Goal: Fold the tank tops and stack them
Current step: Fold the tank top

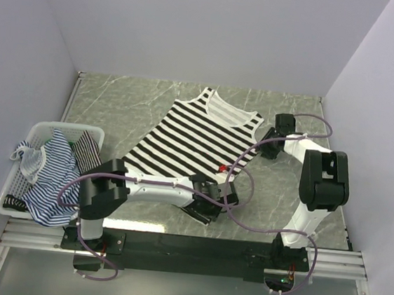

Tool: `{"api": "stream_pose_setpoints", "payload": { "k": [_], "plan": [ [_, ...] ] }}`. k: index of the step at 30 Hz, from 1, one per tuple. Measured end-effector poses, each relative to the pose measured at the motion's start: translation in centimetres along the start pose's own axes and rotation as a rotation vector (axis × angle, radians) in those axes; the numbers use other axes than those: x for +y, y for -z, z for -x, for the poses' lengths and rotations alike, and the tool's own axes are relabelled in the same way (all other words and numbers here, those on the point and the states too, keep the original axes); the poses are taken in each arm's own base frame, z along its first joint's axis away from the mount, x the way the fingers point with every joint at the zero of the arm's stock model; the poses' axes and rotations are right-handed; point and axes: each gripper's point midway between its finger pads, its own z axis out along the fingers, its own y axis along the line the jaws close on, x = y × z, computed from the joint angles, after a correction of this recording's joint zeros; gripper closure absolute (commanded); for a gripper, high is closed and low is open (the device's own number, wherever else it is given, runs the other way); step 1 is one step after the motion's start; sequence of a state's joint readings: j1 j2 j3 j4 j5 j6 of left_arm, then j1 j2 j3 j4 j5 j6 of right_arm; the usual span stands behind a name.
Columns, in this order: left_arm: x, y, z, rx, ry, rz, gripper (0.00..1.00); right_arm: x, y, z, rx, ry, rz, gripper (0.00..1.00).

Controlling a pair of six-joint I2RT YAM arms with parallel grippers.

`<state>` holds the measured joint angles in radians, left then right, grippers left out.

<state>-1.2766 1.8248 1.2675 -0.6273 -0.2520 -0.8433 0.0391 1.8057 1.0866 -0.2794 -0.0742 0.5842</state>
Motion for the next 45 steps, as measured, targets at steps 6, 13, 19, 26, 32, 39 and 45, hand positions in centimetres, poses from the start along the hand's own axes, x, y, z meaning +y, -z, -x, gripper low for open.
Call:
{"api": "stream_pose_setpoints", "payload": {
  "k": [6,13,19,26,32,39,45],
  "plan": [
    [-0.6,-1.6,-1.9,0.036,-0.045,0.021,0.59,0.0,-0.6,0.0,0.003,-0.004,0.001,0.59],
    [-0.5,-1.9,-2.3,0.043,-0.047,0.036,0.63,0.2,-0.7,0.2,-0.003,-0.004,0.010,0.63],
    [-0.6,-1.9,-2.4,0.045,-0.047,0.033,0.77,0.3,-0.9,0.3,-0.004,-0.006,0.011,0.77],
    [-1.3,-1.8,-2.6,0.055,-0.045,0.001,0.99,0.1,-1.1,0.3,0.000,-0.015,0.008,1.00],
    [-2.9,-1.6,-3.1,0.073,-0.049,-0.070,0.99,-0.5,-1.0,0.7,-0.005,-0.034,0.001,1.00],
    [-6.0,1.0,-2.3,0.051,-0.047,-0.258,0.99,-2.5,1.1,2.4,-0.046,-0.092,-0.012,1.00],
    [-7.3,3.8,-0.4,-0.007,-0.001,-0.394,0.99,-2.1,3.2,4.0,-0.104,-0.094,0.001,1.00]
  ]
}}
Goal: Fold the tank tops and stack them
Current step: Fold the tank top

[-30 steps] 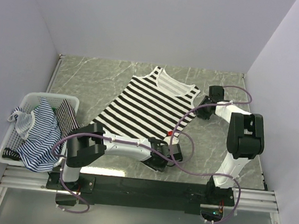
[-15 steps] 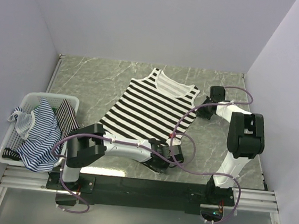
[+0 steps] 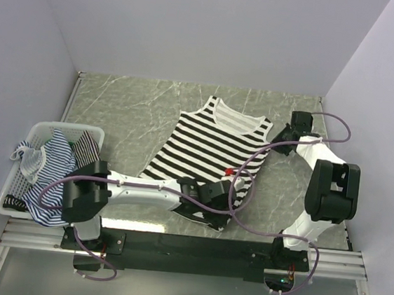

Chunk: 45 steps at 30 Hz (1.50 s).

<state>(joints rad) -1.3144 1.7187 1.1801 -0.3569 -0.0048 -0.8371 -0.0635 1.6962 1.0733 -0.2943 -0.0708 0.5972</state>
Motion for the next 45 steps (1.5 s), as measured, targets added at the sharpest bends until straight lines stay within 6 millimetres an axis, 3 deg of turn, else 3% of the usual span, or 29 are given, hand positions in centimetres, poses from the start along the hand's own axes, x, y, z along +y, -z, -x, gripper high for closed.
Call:
{"api": "stream_pose_setpoints", "payload": {
  "k": [6,11,19,23,35,45],
  "plan": [
    [3.1,0.9,0.5,-0.013,0.098,-0.006,0.99,1.9,0.5,0.9,-0.002,0.031,0.006,1.00],
    [5.1,1.3,1.2,-0.035,0.160,-0.001,0.99,5.2,0.1,1.9,-0.011,0.079,0.025,1.00],
    [7.5,2.1,1.5,-0.056,0.231,-0.008,0.99,11.5,-1.3,0.7,-0.001,0.191,0.037,1.00],
    [9.0,2.4,1.3,-0.058,0.261,0.004,0.99,13.3,-2.5,-0.3,0.011,0.232,0.023,1.00],
    [11.8,2.2,-0.4,-0.043,0.308,0.022,0.99,16.9,-4.3,-3.1,0.023,0.346,-0.032,1.00],
    [12.9,2.9,-0.6,-0.060,0.341,0.018,0.99,17.4,-4.3,-3.4,0.008,0.376,-0.052,1.00]
  ]
}}
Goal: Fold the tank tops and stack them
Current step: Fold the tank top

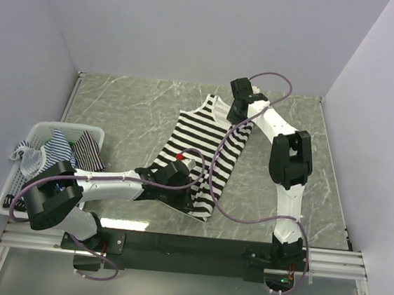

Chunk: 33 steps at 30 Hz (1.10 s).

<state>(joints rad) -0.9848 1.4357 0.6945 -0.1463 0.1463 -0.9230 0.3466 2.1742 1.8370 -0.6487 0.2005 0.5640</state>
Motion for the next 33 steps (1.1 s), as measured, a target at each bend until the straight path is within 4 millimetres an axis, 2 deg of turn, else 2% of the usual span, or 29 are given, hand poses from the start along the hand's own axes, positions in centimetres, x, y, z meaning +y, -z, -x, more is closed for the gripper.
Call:
{"api": "stream_pose_setpoints", "payload": {
  "k": [11,12,13,18,21,23,28,33],
  "plan": [
    [1.1,-0.1,-0.1,0.003,0.026,0.013,0.99,0.4,-1.2,-0.8,0.018,0.012,-0.008,1.00],
    [1.1,-0.1,0.0,0.002,0.027,0.014,0.99,0.4,-1.2,-0.8,0.017,0.012,-0.008,0.97],
    [1.1,-0.1,0.0,0.001,0.029,0.014,0.99,0.4,-1.2,-0.8,0.017,0.011,-0.008,0.88],
    [1.2,-0.1,0.0,0.007,0.035,0.014,0.99,0.7,-1.4,-0.3,-0.003,0.005,0.005,0.61],
    [1.5,-0.1,-0.3,0.018,0.043,0.021,0.99,0.9,-1.5,0.1,-0.024,0.003,0.020,0.55],
    [1.8,0.0,-0.3,0.021,0.049,0.027,0.98,1.0,-1.3,0.3,-0.032,0.005,0.025,0.54],
    [2.1,0.0,-0.2,0.023,0.067,0.040,0.84,1.4,-0.4,1.4,-0.066,-0.001,0.046,0.53],
    [2.2,0.5,-0.2,0.019,0.077,0.050,0.80,1.0,1.1,2.1,-0.093,-0.014,0.060,0.53]
  ]
}}
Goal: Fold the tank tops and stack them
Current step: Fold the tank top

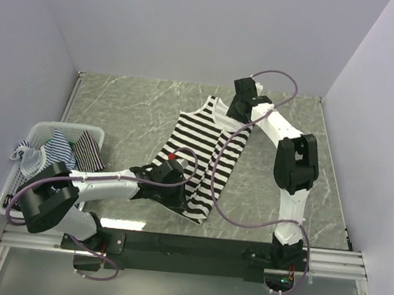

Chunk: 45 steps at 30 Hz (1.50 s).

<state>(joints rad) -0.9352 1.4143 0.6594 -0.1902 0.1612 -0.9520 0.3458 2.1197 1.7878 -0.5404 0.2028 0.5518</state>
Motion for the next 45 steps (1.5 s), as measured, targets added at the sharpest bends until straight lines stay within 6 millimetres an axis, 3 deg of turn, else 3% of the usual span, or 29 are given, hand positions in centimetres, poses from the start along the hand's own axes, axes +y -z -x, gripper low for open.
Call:
{"api": "stream_pose_setpoints", "payload": {
  "k": [4,9,14,17,21,27,34,45],
  "plan": [
    [0.4,0.6,0.4,-0.018,0.016,0.016,0.75,-1.7,1.8,-1.8,0.010,-0.005,0.003,0.54],
    [1.5,1.3,1.2,-0.042,0.048,0.057,0.61,-4.3,5.1,-5.9,0.048,-0.015,0.028,0.54],
    [1.9,1.7,2.0,-0.058,0.066,0.079,0.58,-5.9,8.2,-10.1,0.066,-0.010,0.076,0.55],
    [1.1,2.1,2.7,-0.066,0.043,0.066,0.59,-6.0,10.3,-13.7,0.083,0.019,0.128,0.56],
    [-1.9,2.6,5.3,-0.108,-0.011,0.016,0.59,-6.1,13.4,-18.5,0.093,0.054,0.236,0.55],
    [-3.7,1.5,6.9,-0.107,-0.054,-0.007,0.60,-5.0,17.8,-22.9,0.048,0.095,0.470,0.54],
    [-1.7,-1.9,5.3,-0.003,-0.037,0.058,0.62,-3.0,20.2,-28.8,0.088,0.212,0.650,0.54],
    [-0.7,-2.9,4.7,0.025,-0.030,0.089,0.63,0.3,22.4,-32.7,0.059,0.352,0.770,0.54]
  ]
}}
